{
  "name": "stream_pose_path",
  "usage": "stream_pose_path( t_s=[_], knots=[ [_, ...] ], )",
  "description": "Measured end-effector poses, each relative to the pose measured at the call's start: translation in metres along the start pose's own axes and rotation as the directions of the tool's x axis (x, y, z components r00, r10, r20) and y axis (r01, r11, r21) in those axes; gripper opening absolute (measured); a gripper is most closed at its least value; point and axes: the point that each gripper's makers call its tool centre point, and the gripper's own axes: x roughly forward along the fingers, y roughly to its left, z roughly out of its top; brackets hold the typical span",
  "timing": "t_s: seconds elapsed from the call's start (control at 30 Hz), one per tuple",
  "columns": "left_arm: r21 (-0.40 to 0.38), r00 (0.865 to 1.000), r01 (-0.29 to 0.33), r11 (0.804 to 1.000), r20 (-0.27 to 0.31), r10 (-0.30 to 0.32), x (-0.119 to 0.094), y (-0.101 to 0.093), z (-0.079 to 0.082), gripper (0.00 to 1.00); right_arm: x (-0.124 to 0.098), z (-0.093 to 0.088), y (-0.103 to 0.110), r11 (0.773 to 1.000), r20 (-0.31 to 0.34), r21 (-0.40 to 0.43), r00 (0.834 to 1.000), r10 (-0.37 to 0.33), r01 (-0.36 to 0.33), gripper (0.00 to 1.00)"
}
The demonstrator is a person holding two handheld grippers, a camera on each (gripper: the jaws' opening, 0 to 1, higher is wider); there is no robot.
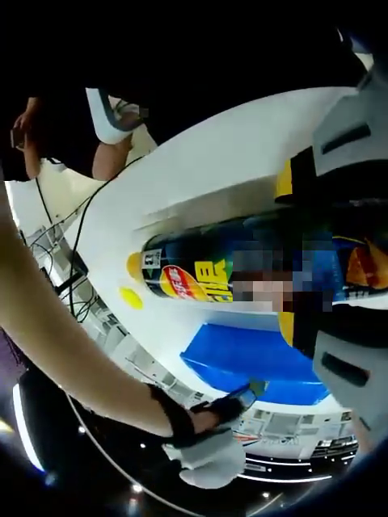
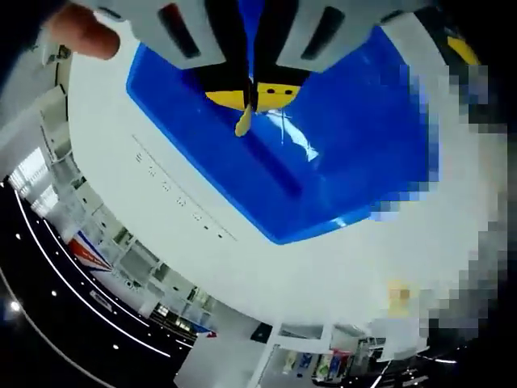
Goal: Open the lid of the chip container on the table, take out the chips, place them into the box in front of the container, and close the lid
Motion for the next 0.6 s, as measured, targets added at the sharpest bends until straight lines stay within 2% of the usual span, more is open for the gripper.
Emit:
stream_pose_path(
  t_s=[0.23, 0.43, 0.5, 0.57, 0.6],
  knots=[
    [0.001, 1.0, 0.0, 1.0, 0.005, 0.0, 0.0, 0.0, 0.0, 0.49, 0.001, -0.006, -0.005, 1.0, 0.0, -0.009, 1.0, -0.011, 0.011, 0.01],
    [0.001, 1.0, 0.0, 1.0, 0.005, 0.0, 0.0, 0.001, 0.0, 0.49, -0.001, -0.01, 0.003, 0.999, -0.005, -0.027, 1.0, 0.024, -0.024, 0.02],
    [0.001, 1.0, 0.002, 1.0, 0.007, -0.002, 0.0, 0.001, 0.0, 0.49, 0.003, -0.007, 0.001, 0.999, -0.003, -0.034, 1.0, 0.029, -0.029, 0.11],
    [-0.001, 1.0, 0.005, 1.0, 0.006, -0.005, 0.0, 0.001, 0.0, 0.49, 0.001, -0.006, 0.011, 0.996, 0.009, 0.017, 0.996, 0.087, -0.087, 0.22],
    [-0.002, 1.0, 0.006, 1.0, 0.005, -0.005, 0.0, 0.001, 0.0, 0.49, 0.0, -0.005, 0.009, 0.996, 0.015, 0.027, 0.996, 0.088, -0.088, 0.24]
  ],
)
